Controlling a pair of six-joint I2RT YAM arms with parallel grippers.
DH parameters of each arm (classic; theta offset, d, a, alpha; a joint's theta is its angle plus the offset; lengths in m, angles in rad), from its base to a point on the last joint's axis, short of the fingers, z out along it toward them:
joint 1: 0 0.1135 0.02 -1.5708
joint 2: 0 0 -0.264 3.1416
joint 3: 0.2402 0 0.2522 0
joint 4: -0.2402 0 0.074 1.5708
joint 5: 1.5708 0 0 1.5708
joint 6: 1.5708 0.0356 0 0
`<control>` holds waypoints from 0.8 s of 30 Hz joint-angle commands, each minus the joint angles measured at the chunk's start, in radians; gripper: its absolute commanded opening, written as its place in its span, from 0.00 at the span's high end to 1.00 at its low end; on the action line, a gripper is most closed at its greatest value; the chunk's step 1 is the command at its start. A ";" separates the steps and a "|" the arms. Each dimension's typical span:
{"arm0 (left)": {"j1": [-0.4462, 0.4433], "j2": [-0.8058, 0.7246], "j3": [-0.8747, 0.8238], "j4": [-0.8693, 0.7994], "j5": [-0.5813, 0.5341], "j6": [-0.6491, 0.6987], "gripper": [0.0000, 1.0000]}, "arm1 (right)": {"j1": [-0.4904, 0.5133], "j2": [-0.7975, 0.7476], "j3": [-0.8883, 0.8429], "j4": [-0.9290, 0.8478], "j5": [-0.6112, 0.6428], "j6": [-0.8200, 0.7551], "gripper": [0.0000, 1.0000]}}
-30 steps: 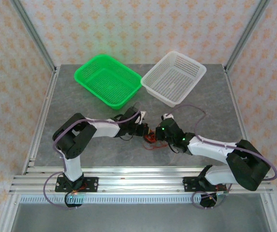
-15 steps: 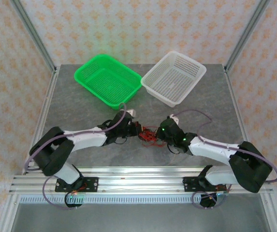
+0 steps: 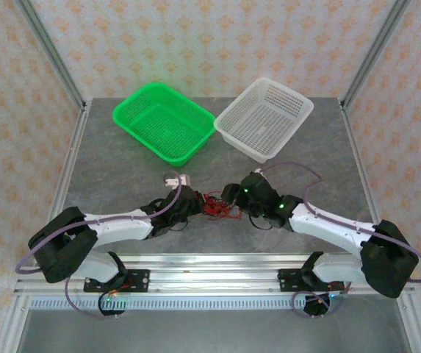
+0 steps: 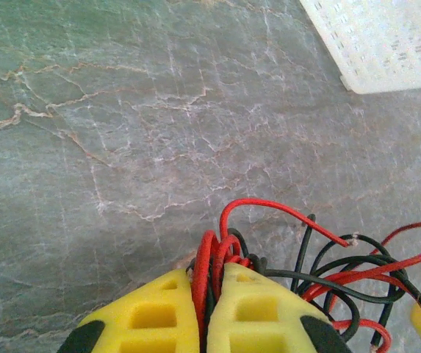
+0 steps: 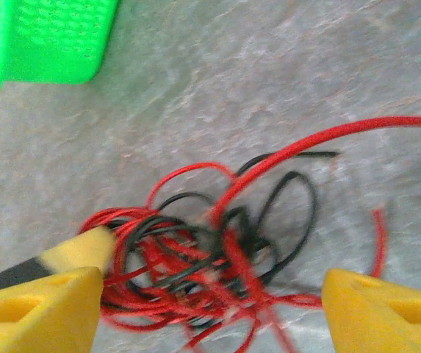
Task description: Untangle the cables
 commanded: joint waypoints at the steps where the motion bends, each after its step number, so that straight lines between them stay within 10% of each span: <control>1: -0.011 0.031 -0.004 0.077 -0.065 -0.048 1.00 | 0.037 0.033 0.065 -0.119 -0.009 -0.040 0.12; 16: -0.016 0.068 0.001 0.073 -0.072 -0.075 1.00 | 0.063 0.331 0.108 0.027 -0.003 -0.203 0.10; 24: -0.016 0.098 -0.001 0.094 -0.045 -0.086 1.00 | 0.063 0.418 0.103 0.120 0.019 -0.239 0.27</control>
